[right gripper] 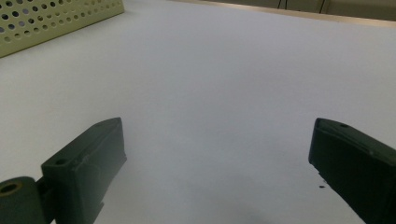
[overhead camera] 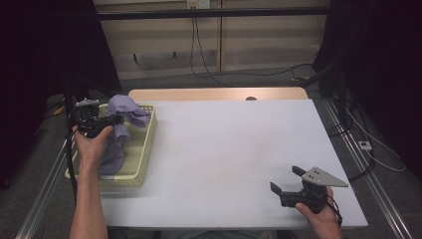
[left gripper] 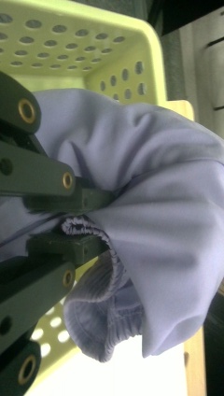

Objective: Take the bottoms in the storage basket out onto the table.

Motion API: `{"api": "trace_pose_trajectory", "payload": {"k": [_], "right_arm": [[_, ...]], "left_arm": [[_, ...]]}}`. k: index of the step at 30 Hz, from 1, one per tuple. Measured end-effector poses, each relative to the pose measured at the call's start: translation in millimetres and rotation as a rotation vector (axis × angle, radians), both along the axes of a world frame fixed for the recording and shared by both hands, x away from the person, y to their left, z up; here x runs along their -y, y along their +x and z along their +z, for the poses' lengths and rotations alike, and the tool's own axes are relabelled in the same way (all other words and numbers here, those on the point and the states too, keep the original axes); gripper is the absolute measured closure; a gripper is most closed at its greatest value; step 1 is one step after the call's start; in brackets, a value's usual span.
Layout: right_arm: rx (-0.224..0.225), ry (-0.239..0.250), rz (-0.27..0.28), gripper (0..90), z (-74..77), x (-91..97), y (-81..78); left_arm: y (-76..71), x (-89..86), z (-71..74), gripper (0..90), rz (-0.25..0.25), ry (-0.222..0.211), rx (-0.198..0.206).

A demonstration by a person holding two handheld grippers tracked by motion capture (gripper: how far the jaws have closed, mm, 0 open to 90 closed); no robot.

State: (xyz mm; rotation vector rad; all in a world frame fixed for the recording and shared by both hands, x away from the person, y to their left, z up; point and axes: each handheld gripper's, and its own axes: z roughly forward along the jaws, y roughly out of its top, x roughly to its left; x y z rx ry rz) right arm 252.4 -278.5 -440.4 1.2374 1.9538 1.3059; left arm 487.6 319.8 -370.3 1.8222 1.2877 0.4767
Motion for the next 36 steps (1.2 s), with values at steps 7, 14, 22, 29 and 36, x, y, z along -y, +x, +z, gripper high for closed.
{"api": "trace_pose_trajectory", "payload": {"k": [7, 14, 22, 29, 36], "right_arm": [[-0.003, 0.001, 0.001, 3.8, 0.3, 0.0, -0.1], [-0.002, 0.002, 0.000, 3.8, 0.1, -0.4, 0.2], [-0.003, 0.003, 0.001, 3.8, 0.1, -0.5, 0.1], [-0.003, 0.003, 0.002, 3.8, 0.0, -0.3, 0.2], [-0.006, 0.002, 0.002, 3.8, 0.0, -0.5, 0.3]], "left_arm": [[-5.9, -2.9, 10.0, 81.3, 0.004, -0.030, 0.049], [-11.7, -5.0, 19.4, 81.3, -0.010, -0.069, 0.100], [-17.6, -1.9, 31.7, 81.3, -0.030, -0.074, 0.144], [-24.3, 3.5, 46.3, 81.3, -0.043, -0.069, 0.193], [-27.1, 4.5, 52.8, 81.3, -0.060, -0.083, 0.220]]}}
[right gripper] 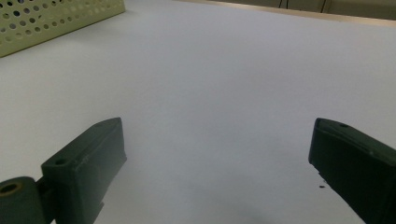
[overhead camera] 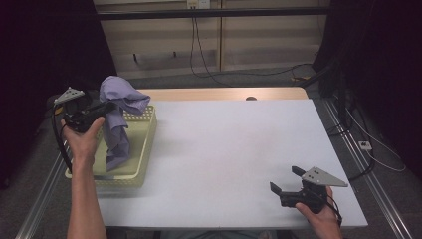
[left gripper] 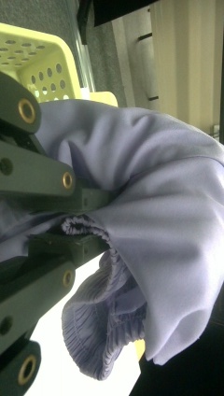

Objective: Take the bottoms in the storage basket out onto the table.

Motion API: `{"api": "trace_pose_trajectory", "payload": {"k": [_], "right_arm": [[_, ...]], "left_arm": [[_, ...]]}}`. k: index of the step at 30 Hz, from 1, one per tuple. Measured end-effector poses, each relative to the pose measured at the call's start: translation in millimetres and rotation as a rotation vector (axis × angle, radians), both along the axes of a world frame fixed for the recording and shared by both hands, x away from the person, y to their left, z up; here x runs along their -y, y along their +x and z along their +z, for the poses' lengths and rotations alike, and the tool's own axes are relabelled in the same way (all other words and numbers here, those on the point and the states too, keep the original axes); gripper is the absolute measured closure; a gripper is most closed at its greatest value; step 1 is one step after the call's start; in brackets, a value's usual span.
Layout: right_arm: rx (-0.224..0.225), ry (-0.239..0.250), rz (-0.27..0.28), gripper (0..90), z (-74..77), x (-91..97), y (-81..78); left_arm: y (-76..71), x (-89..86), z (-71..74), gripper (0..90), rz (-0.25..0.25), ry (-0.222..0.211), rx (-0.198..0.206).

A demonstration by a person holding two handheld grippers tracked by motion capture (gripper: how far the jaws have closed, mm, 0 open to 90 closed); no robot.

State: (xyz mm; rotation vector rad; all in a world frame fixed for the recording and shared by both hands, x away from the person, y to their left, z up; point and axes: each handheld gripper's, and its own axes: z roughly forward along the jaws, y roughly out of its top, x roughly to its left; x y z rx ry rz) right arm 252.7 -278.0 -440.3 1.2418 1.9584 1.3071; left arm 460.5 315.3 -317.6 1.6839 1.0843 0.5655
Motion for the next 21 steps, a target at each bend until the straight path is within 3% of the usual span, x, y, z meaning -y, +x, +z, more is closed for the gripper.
{"api": "trace_pose_trajectory", "payload": {"k": [11, 14, 21], "right_arm": [[0.001, 0.000, 0.000, 3.8, 0.0, 0.1, -0.2], [0.001, 0.001, 0.000, 3.8, -0.1, 0.2, -0.1], [-0.002, -0.003, 0.000, 3.8, -0.3, -0.6, 0.7]], "left_arm": [[-9.9, 6.9, 16.6, 81.3, -0.009, -0.002, 0.050], [-11.2, 7.6, 20.3, 81.3, -0.015, -0.021, 0.057], [-13.8, 8.3, 25.8, 81.3, -0.023, -0.011, 0.079]]}}
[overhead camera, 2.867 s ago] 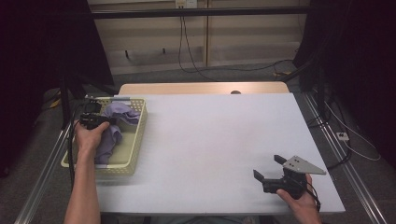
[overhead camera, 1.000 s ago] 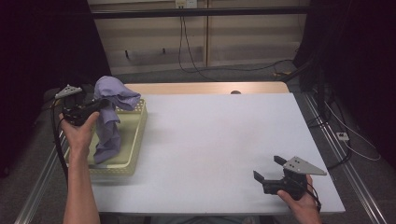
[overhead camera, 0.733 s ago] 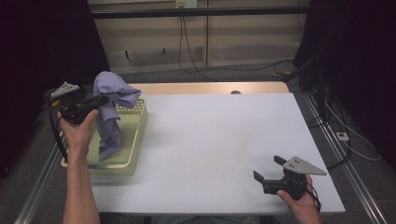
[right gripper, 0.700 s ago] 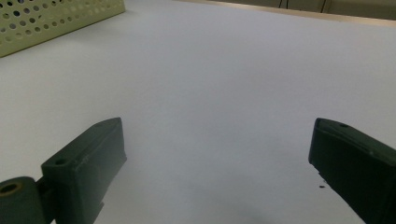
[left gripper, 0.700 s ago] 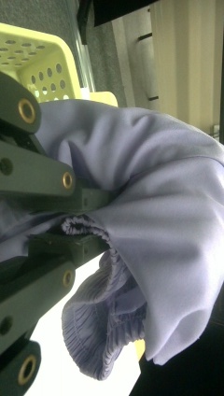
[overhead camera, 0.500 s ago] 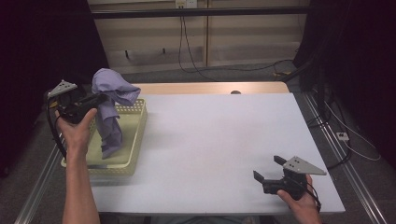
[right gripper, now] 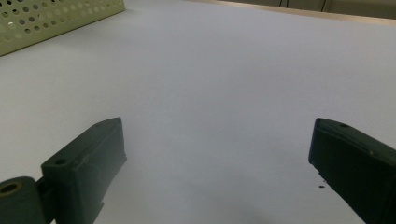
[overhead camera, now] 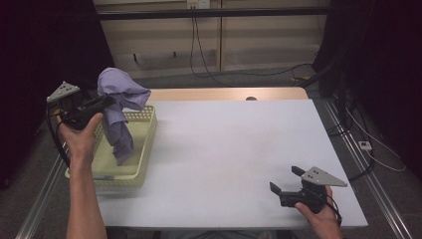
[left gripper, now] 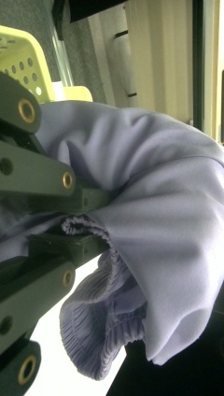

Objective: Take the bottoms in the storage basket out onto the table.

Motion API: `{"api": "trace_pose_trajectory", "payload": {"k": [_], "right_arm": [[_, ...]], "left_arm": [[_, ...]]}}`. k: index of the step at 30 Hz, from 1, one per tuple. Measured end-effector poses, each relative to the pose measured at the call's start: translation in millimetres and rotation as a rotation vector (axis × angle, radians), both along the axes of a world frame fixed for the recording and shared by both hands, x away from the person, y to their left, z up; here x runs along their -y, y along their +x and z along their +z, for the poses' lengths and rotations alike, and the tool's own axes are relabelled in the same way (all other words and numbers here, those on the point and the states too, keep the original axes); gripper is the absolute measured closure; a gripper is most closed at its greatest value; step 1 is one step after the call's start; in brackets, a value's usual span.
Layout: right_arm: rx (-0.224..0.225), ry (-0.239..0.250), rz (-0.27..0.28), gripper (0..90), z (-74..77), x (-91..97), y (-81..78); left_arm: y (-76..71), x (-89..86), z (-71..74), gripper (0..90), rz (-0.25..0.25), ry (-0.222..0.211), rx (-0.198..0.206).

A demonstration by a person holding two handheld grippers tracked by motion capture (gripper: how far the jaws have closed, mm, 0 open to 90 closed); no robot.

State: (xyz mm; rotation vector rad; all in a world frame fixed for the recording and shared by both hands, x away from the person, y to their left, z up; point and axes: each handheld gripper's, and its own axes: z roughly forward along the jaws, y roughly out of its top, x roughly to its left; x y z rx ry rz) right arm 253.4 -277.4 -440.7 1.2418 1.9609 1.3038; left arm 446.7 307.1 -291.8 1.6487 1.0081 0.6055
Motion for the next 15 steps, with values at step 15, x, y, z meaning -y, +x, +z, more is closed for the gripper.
{"api": "trace_pose_trajectory", "payload": {"k": [15], "right_arm": [[-0.001, 0.000, 0.003, 3.8, 0.1, 0.4, -0.6]], "left_arm": [[-11.2, 7.6, 15.6, 81.3, -0.022, -0.002, 0.044]]}}
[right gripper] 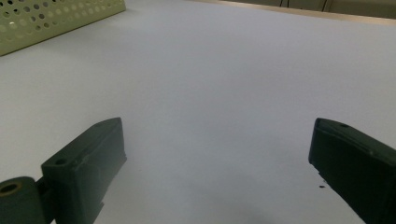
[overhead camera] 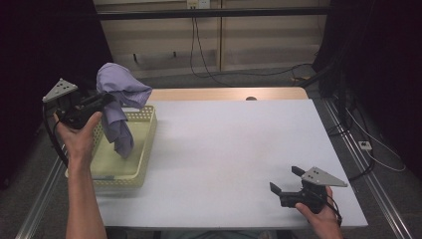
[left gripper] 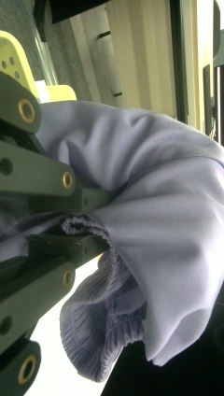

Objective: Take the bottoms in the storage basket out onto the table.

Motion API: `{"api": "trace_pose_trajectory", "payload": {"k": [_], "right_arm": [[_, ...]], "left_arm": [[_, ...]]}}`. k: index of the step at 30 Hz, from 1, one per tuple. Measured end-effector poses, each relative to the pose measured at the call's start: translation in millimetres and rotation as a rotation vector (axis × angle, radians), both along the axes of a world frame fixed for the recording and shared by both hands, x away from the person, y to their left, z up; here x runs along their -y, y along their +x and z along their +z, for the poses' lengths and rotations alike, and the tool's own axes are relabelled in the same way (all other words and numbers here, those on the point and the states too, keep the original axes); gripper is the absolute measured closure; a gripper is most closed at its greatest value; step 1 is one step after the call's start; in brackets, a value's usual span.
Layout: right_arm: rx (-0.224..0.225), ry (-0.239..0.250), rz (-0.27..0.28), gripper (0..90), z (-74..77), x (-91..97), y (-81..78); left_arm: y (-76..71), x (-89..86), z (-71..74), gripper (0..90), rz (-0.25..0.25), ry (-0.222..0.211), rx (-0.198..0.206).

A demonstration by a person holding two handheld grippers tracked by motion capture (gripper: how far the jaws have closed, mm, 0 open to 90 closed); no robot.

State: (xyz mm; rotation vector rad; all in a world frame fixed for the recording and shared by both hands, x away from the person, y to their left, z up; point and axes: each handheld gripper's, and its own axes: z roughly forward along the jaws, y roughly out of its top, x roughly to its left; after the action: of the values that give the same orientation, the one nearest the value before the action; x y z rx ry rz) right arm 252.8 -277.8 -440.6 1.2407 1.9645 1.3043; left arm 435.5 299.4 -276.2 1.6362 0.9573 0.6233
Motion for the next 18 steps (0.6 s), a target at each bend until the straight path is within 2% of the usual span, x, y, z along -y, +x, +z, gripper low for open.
{"api": "trace_pose_trajectory", "payload": {"k": [5, 13, 18], "right_arm": [[-0.001, 0.002, -0.001, 3.8, 0.0, 0.1, 0.1], [0.000, -0.001, -0.001, 3.8, -0.1, -0.2, 0.2], [-0.001, 0.000, 0.001, 3.8, -0.1, 0.0, 0.2]], "left_arm": [[-4.0, 0.7, 5.7, 81.3, 0.000, -0.028, -0.009], [-13.2, 2.7, 16.4, 81.3, -0.001, -0.024, 0.027], [-21.8, 5.8, 25.5, 81.3, -0.010, -0.026, 0.065]]}}
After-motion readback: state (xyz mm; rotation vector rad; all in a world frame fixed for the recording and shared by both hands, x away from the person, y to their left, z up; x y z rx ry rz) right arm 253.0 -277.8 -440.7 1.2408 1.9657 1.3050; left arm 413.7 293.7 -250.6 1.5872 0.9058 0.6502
